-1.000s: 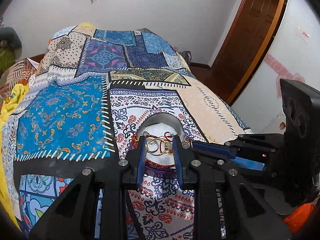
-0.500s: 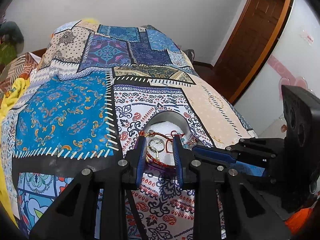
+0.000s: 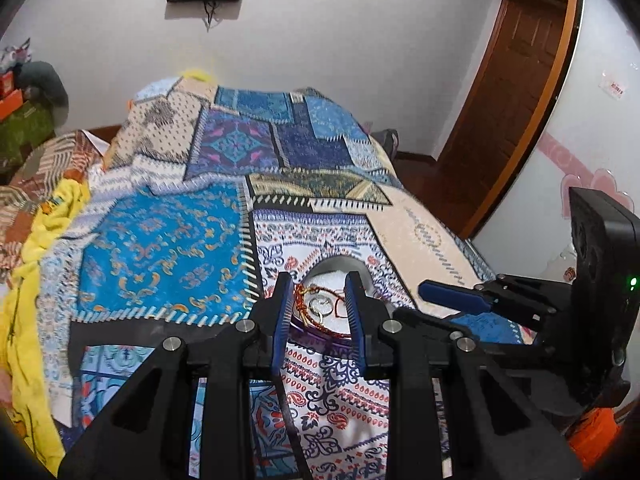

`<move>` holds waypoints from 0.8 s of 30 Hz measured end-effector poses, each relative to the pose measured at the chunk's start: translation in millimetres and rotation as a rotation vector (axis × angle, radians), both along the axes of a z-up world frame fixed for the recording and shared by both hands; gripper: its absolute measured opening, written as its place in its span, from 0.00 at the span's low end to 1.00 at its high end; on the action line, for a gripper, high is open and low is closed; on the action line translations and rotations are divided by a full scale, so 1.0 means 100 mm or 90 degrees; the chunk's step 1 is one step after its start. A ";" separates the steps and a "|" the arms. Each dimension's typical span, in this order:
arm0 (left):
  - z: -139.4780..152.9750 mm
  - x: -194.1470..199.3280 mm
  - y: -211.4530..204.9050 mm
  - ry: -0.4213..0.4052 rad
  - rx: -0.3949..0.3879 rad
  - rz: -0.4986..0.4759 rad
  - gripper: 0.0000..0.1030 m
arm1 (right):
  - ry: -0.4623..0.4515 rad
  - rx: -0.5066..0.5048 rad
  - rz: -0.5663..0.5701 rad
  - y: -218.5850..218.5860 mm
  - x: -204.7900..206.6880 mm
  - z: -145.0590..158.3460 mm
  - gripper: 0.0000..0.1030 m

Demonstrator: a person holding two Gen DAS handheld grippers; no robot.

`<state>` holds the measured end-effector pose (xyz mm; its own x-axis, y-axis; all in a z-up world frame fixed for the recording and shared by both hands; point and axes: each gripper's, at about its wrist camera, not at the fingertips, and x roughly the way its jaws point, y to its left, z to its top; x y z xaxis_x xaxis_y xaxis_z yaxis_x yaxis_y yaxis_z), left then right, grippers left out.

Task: Organize jewelry

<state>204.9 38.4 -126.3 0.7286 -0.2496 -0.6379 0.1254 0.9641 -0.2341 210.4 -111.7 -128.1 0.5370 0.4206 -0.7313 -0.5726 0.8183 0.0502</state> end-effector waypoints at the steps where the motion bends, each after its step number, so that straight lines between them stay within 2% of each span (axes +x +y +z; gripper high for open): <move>1: 0.06 -0.05 0.00 -0.009 0.003 0.003 0.24 | -0.007 0.005 -0.003 -0.02 -0.02 0.05 0.28; 6: 0.43 -0.33 -0.03 -0.070 0.023 0.018 0.24 | -0.063 0.052 -0.024 -0.20 -0.25 0.49 0.28; 10: 0.81 -0.65 -0.06 -0.135 0.023 0.031 0.24 | -0.139 0.085 -0.044 -0.33 -0.57 0.91 0.28; 15: 1.26 -1.17 -0.15 -0.242 0.046 0.057 0.24 | -0.243 0.148 -0.063 -0.51 -1.11 1.42 0.28; 17: 1.37 -1.36 -0.18 -0.278 0.053 0.070 0.28 | -0.281 0.165 -0.073 -0.55 -1.31 1.56 0.28; 20: 1.50 -1.66 -0.23 -0.334 0.060 0.092 0.40 | -0.336 0.177 -0.091 -0.58 -1.59 1.71 0.29; 21: 1.53 -1.72 -0.25 -0.343 0.063 0.097 0.47 | -0.352 0.178 -0.100 -0.59 -1.67 1.74 0.30; 23: 1.56 -1.83 -0.28 -0.361 0.071 0.107 0.58 | -0.369 0.182 -0.112 -0.59 -1.76 1.77 0.34; 24: 1.57 -1.89 -0.30 -0.368 0.077 0.113 0.66 | -0.379 0.182 -0.119 -0.59 -1.81 1.78 0.44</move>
<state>16.1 8.5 30.4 0.9887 -0.0440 -0.1434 0.0352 0.9974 -0.0633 28.9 -170.3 49.5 0.8954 0.4141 -0.1635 -0.4197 0.9077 0.0004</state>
